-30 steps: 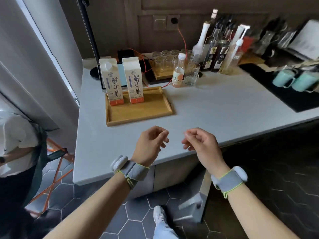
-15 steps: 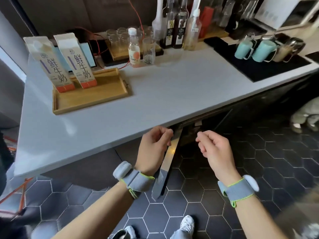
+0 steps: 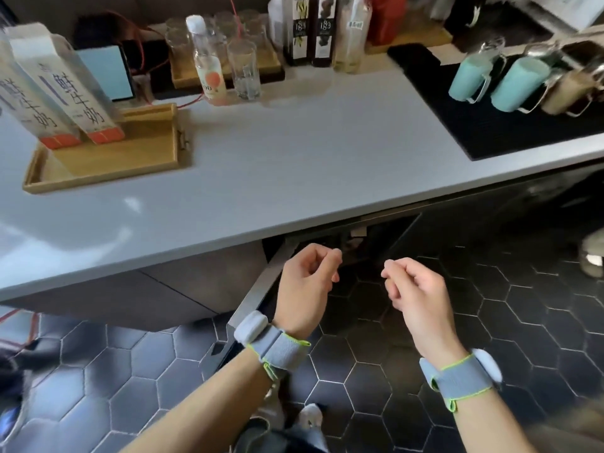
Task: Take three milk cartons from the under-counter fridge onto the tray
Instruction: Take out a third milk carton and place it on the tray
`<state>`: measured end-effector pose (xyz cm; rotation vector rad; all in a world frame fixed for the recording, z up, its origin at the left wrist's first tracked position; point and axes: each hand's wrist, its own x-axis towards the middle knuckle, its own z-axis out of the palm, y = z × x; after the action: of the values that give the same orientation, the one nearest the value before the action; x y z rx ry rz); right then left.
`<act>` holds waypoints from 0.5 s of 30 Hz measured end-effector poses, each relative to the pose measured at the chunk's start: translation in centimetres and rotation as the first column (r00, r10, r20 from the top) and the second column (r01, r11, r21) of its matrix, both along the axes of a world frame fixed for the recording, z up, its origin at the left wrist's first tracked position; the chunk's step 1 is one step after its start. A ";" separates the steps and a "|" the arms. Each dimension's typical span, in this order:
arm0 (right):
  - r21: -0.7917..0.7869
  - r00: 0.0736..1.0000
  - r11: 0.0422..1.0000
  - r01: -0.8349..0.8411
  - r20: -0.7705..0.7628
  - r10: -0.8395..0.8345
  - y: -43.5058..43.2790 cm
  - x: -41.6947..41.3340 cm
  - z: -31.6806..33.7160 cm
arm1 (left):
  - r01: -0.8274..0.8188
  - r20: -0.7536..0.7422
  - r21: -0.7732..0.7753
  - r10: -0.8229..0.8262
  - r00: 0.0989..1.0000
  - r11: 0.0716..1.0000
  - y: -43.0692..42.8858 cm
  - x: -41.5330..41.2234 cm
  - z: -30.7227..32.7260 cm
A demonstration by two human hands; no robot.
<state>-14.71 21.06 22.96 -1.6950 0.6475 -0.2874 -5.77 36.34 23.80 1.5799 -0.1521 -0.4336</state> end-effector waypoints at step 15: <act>0.025 0.973 0.977 -0.211 -0.096 0.212 -10.8 11.3 -0.4 | -0.159 -0.126 -0.081 0.148 0.981 0.984 -10.6 9.8 -2.5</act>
<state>-3.41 10.25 22.52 -1.7551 0.5335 -0.0480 4.04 25.75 21.28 1.4605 0.0422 -0.3939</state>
